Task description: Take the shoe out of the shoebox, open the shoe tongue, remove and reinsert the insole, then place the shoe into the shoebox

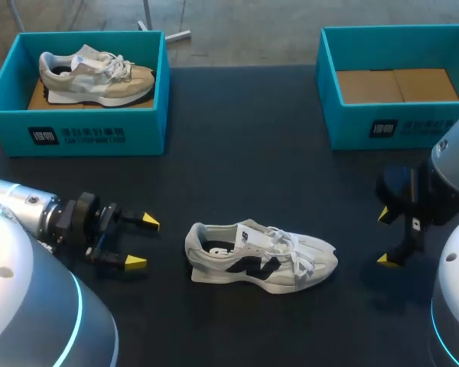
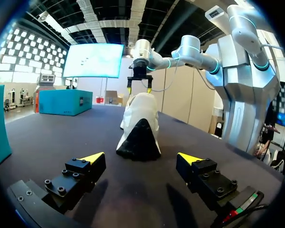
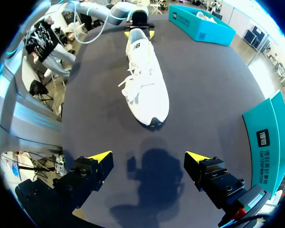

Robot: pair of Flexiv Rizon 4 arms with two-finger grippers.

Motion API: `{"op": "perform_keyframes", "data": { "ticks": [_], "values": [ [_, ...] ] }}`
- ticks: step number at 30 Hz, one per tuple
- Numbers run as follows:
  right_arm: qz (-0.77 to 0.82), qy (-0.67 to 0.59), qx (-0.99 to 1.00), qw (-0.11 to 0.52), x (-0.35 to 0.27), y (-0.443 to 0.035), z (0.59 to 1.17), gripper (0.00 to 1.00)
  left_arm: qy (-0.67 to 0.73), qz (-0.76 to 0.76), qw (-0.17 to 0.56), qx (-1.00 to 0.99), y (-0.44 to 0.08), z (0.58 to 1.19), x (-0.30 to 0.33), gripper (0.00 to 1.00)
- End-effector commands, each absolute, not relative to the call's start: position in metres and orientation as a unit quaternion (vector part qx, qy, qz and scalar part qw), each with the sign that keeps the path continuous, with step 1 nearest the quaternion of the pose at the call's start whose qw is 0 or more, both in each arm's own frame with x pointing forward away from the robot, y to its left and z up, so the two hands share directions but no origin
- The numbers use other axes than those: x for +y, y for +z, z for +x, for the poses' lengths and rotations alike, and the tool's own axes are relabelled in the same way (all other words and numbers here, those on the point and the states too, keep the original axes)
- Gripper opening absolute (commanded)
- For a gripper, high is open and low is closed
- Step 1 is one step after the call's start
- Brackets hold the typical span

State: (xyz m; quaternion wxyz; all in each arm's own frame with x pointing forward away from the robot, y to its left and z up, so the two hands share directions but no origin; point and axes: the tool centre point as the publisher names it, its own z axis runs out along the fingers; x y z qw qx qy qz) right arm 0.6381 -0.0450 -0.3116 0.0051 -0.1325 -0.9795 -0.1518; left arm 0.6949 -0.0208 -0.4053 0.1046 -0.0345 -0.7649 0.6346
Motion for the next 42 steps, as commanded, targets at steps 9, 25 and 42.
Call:
{"op": "perform_keyframes", "data": {
  "ticks": [9,25,42],
  "values": [
    [-0.132,-0.153,-0.979,0.003,-0.045,-0.312,0.637,1.0,0.632,-0.022,0.09,-0.769,-0.407,0.689,-0.052,1.0],
    [-0.132,-0.153,-0.979,0.003,-0.045,-0.312,0.637,1.0,0.634,-0.014,0.09,-0.768,-0.41,0.688,-0.054,1.0],
    [-0.132,-0.153,-0.979,0.003,-0.045,-0.312,0.637,1.0,0.637,0.0,0.087,-0.766,-0.417,0.685,-0.082,1.0]
  ]
}}
